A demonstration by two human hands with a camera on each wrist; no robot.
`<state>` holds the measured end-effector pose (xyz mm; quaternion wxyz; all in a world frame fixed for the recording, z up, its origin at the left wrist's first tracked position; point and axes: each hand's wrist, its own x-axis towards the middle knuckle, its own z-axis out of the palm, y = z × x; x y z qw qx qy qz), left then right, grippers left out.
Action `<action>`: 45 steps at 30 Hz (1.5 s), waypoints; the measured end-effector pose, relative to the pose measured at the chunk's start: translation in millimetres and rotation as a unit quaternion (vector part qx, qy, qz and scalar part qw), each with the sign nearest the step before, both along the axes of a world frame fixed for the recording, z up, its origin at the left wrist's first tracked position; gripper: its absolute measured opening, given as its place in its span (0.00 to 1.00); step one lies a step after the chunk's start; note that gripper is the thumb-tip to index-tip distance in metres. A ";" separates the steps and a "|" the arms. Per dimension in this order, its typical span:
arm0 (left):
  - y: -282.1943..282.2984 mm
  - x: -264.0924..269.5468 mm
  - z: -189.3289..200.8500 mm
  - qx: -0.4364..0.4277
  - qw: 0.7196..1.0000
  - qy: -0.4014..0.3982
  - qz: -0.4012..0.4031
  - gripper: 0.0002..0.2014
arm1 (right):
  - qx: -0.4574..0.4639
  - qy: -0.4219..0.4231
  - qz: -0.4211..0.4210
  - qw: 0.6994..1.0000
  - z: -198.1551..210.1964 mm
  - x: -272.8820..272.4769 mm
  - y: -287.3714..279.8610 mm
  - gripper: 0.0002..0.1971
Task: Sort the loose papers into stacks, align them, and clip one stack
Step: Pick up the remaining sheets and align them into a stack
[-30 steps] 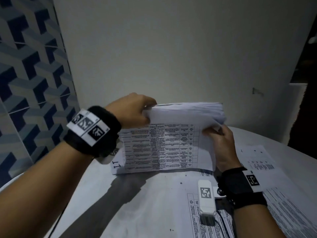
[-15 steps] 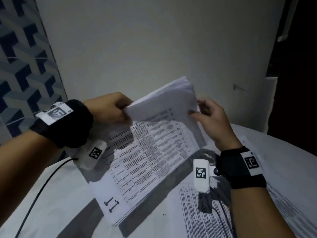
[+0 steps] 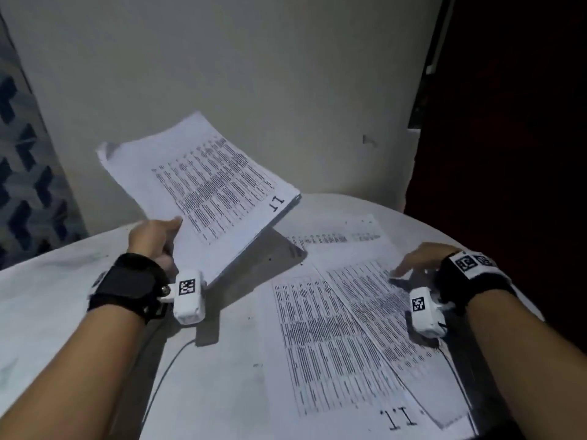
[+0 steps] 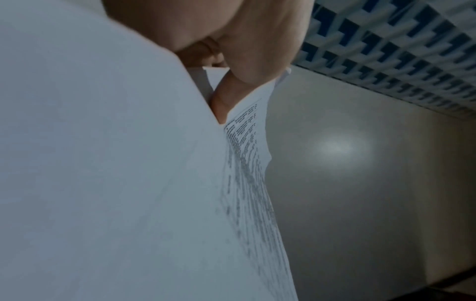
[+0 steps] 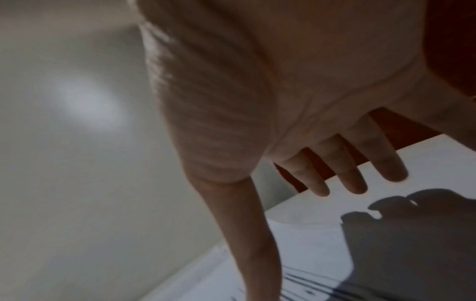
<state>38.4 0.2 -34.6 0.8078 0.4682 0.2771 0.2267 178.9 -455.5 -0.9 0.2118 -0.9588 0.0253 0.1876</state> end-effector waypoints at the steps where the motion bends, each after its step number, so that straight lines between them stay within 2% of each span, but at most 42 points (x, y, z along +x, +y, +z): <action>1: -5.1 -0.5 -7.7 -0.003 1.000 -0.008 0.016 0.18 | -0.021 0.018 0.007 1.000 -4.4 -9.9 -4.3 0.15; 3: -12.2 -0.4 -19.2 -0.005 0.998 -0.033 0.044 0.21 | -0.108 0.017 0.036 0.993 -10.2 -27.6 -9.5 0.17; 4: -19.1 -2.6 -21.9 -0.007 0.998 -0.039 0.044 0.22 | -0.113 0.002 0.025 0.993 -13.0 -32.7 -9.6 0.19; 6: -27.7 -3.7 -29.4 -0.013 0.997 -0.053 0.050 0.19 | -0.061 -0.021 -0.008 0.998 -13.7 -36.3 -10.6 0.19; 9: -33.3 -5.7 -35.0 -0.020 0.997 -0.070 0.037 0.12 | -0.071 -0.039 0.005 0.997 -16.1 -34.0 -12.8 0.20; 11: -29.4 -6.6 -35.9 -0.020 0.996 -0.079 0.034 0.13 | -0.086 -0.036 0.021 0.995 -14.7 -30.1 -15.9 0.16; 13: -19.4 -5.6 -37.8 -0.021 0.996 -0.077 0.042 0.17 | -0.094 -0.045 0.022 0.994 -6.4 -22.2 -21.4 0.16; 17: -10.3 -6.8 -42.8 -0.038 0.995 -0.071 0.060 0.25 | 0.021 -0.094 -0.030 0.995 22.6 -16.6 -32.7 0.16; 19: -11.6 -7.4 -43.7 -0.045 0.994 -0.067 0.067 0.24 | 0.084 -0.118 -0.052 0.988 37.3 -18.6 -36.6 0.15; 21: -14.5 -7.5 -42.7 -0.049 0.994 -0.071 0.065 0.22 | 0.097 -0.123 -0.053 0.986 47.6 -21.5 -38.1 0.14; 24: -12.6 -5.8 -45.4 -0.038 0.995 -0.060 0.073 0.15 | 0.071 -0.108 -0.056 0.990 48.7 -17.1 -38.6 0.14; 26: -12.1 -5.8 -46.2 -0.034 0.995 -0.040 0.081 0.08 | 0.011 -0.079 -0.048 0.996 40.0 -15.7 -38.0 0.16; 28: -6.8 -6.3 -47.5 -0.039 0.995 -0.016 0.088 0.15 | -0.070 -0.052 -0.013 0.996 25.4 -11.8 -39.9 0.15; 30: -2.9 -10.1 -47.4 -0.037 0.997 -0.005 0.066 0.12 | -0.128 -0.051 0.019 0.990 7.8 -4.9 -43.2 0.14; 32: -4.6 -18.2 -46.8 -0.058 0.998 0.008 0.005 0.10 | -0.141 -0.062 0.027 0.988 -4.2 -2.1 -43.5 0.18; 35: -18.7 -36.8 -38.8 -0.102 0.991 0.012 -0.086 0.14 | -0.144 -0.066 0.042 0.986 -12.4 4.0 -45.9 0.27; 36: -22.0 -42.6 -38.1 -0.097 0.988 0.023 -0.115 0.13 | -0.134 -0.050 0.024 0.989 -14.8 10.1 -48.1 0.27; 40: -44.9 -57.3 -40.1 -0.080 0.973 0.103 -0.189 0.10 | -0.025 0.000 0.004 1.000 -17.0 -1.7 -36.9 0.13; 42: -56.5 -55.6 -48.6 -0.071 0.965 0.132 -0.215 0.10 | 0.000 0.029 0.014 0.999 -21.5 -11.2 -26.5 0.12; 44: -57.9 -45.7 -62.8 -0.054 0.965 0.152 -0.205 0.25 | 0.040 0.035 -0.013 0.999 -28.8 -14.4 -20.6 0.23; 45: -60.4 -43.3 -66.1 -0.049 0.966 0.150 -0.207 0.28 | 0.082 0.045 -0.023 0.995 -33.3 -11.7 -20.5 0.32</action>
